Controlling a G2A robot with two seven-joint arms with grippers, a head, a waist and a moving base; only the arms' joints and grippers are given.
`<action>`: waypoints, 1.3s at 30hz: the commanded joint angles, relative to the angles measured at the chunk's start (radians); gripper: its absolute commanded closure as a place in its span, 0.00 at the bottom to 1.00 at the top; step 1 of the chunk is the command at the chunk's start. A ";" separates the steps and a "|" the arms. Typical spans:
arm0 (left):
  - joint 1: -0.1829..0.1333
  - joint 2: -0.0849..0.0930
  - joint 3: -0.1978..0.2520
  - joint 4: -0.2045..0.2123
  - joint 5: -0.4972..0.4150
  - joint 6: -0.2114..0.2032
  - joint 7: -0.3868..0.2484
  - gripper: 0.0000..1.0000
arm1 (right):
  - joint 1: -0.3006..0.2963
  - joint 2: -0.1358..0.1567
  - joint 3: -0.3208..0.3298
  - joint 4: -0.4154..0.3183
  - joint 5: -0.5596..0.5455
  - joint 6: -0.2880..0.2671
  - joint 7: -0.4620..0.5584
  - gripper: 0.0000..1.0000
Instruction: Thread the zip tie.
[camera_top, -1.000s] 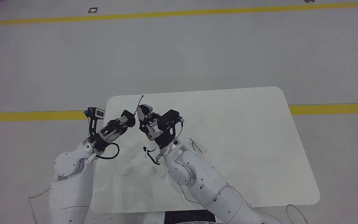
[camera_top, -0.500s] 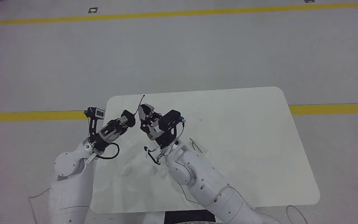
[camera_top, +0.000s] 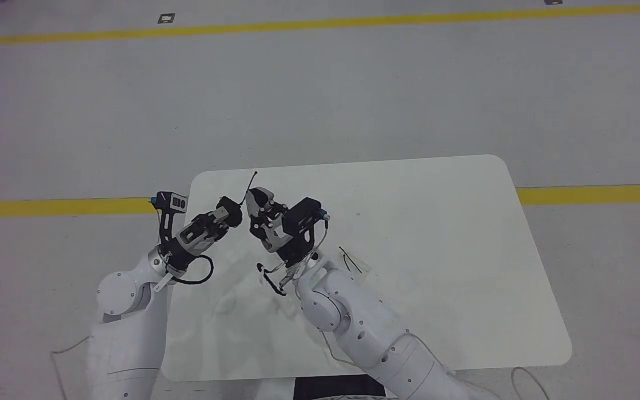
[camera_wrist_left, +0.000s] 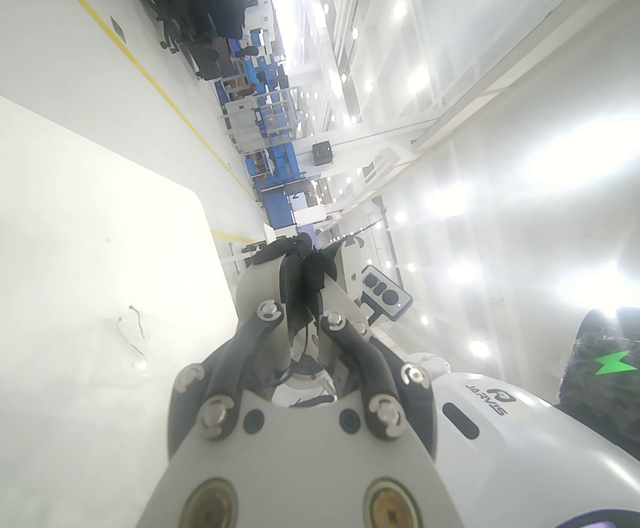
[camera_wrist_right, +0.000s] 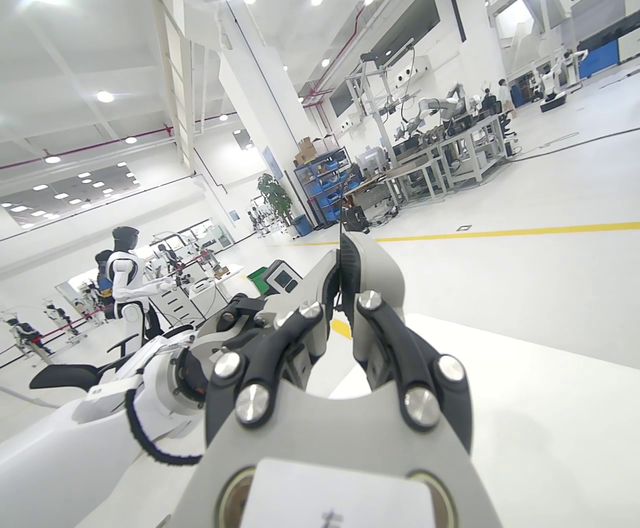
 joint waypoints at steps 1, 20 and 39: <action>0.000 0.000 0.000 0.000 0.000 0.000 0.000 1.00 | -0.001 0.000 0.001 -0.003 0.000 0.000 -0.007 1.00; 0.000 0.000 0.000 0.000 0.000 0.000 0.000 1.00 | 0.005 -0.006 0.000 0.013 0.000 -0.002 -0.007 1.00; 0.000 0.000 0.000 0.000 0.000 0.000 0.000 1.00 | 0.004 -0.007 0.004 0.016 -0.026 -0.005 -0.007 1.00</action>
